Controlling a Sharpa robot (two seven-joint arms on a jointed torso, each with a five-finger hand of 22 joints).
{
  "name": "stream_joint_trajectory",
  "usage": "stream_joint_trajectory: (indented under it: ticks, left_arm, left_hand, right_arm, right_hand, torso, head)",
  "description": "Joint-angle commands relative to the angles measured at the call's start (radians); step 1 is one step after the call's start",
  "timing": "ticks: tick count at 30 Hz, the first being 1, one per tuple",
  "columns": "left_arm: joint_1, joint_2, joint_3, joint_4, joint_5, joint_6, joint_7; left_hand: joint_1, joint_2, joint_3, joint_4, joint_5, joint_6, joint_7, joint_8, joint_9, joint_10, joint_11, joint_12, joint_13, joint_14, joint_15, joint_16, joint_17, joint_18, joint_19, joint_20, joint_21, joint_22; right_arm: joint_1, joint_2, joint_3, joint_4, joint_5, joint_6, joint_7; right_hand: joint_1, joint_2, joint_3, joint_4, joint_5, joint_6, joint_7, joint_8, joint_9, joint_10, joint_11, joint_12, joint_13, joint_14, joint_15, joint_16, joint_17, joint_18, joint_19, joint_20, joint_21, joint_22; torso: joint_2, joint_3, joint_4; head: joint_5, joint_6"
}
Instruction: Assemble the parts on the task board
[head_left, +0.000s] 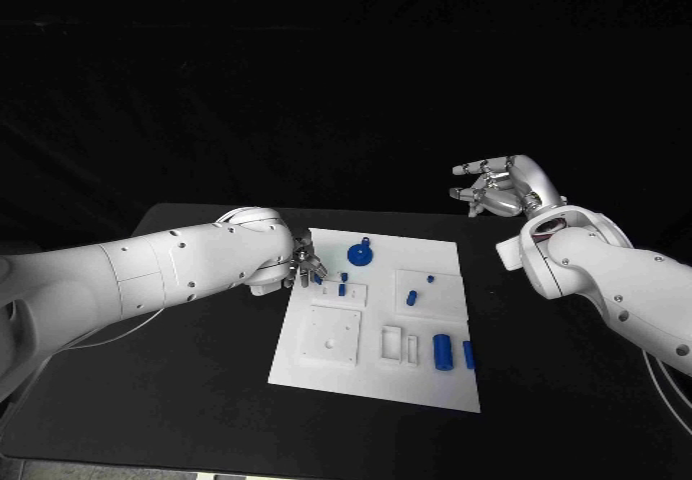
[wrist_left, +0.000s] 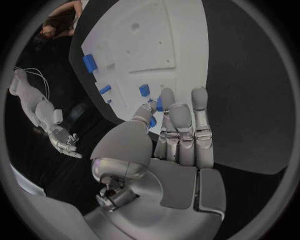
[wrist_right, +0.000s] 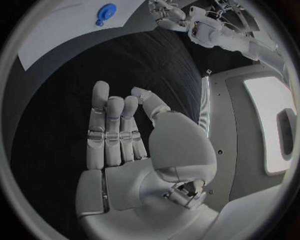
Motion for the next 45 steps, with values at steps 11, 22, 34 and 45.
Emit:
stream_joint_trajectory:
  ticks: [11,22,34,45]
  left_arm:
    - [-0.027,-0.003,-0.012,0.028,-0.036,-0.164,0.039]
    - [-0.045,0.001,-0.012,0.022,-0.045,-0.14,0.036]
    - [-0.052,0.002,-0.013,0.02,-0.09,-0.128,0.038]
    - [-0.054,0.002,-0.013,0.025,-0.095,-0.126,0.042]
  left_hand:
    - [0.001,0.003,0.121,-0.119,0.015,0.027,-0.03,0.011,-0.009,0.013,0.0,-0.003,-0.001,0.013,-0.002,-0.011,0.004,0.004,0.009,-0.004,0.008,0.016]
    - [0.002,0.003,0.123,-0.12,0.015,0.026,-0.03,0.013,-0.012,0.013,0.0,-0.003,0.0,0.014,-0.002,-0.012,0.006,0.004,0.009,-0.004,0.008,0.016]
    - [0.002,0.003,0.123,-0.12,0.015,0.025,-0.03,0.013,-0.013,0.013,0.001,-0.003,0.0,0.014,-0.002,-0.013,0.007,0.004,0.008,-0.004,0.008,0.017]
    - [0.003,0.002,0.124,-0.12,0.015,0.025,-0.03,0.017,-0.017,0.014,0.001,-0.004,0.0,0.014,-0.002,-0.014,0.01,0.004,0.008,-0.004,0.008,0.017]
  right_arm:
    - [0.0,0.006,0.001,0.013,0.024,-0.034,0.034]
    - [0.0,0.006,0.001,0.015,0.024,-0.031,0.031]
    - [0.0,0.006,0.001,0.013,0.024,-0.022,0.028]
    - [-0.001,0.005,0.001,0.012,0.024,-0.017,0.026]
  right_hand:
    - [0.007,-0.012,0.042,0.002,-0.008,0.013,0.008,-0.006,-0.001,-0.01,-0.01,0.009,-0.042,-0.005,-0.002,0.011,-0.032,0.011,-0.001,-0.004,-0.015,0.025]
    - [0.004,-0.014,0.07,0.002,-0.015,0.013,0.008,-0.006,-0.001,-0.013,-0.01,0.019,-0.053,-0.008,-0.003,0.02,-0.042,0.012,0.0,-0.004,-0.021,0.048]
    - [0.003,-0.015,0.072,0.003,-0.013,0.012,0.008,-0.006,-0.001,-0.013,-0.01,0.02,-0.054,-0.008,-0.003,0.021,-0.043,0.012,0.001,-0.004,-0.023,0.052]
    - [0.002,-0.015,0.074,0.003,-0.012,0.012,0.008,-0.006,-0.001,-0.014,-0.01,0.022,-0.056,-0.009,-0.003,0.023,-0.046,0.012,0.002,-0.004,-0.028,0.058]
  torso:
    - [0.0,-0.0005,-0.0011]
    - [0.0,0.0005,-0.001]
    - [0.0,0.0003,-0.0012]
    - [0.0,0.0003,-0.0005]
  head:
    - [-0.004,-0.004]
    - [-0.004,-0.009]
    - [-0.003,-0.007]
    - [-0.005,-0.009]
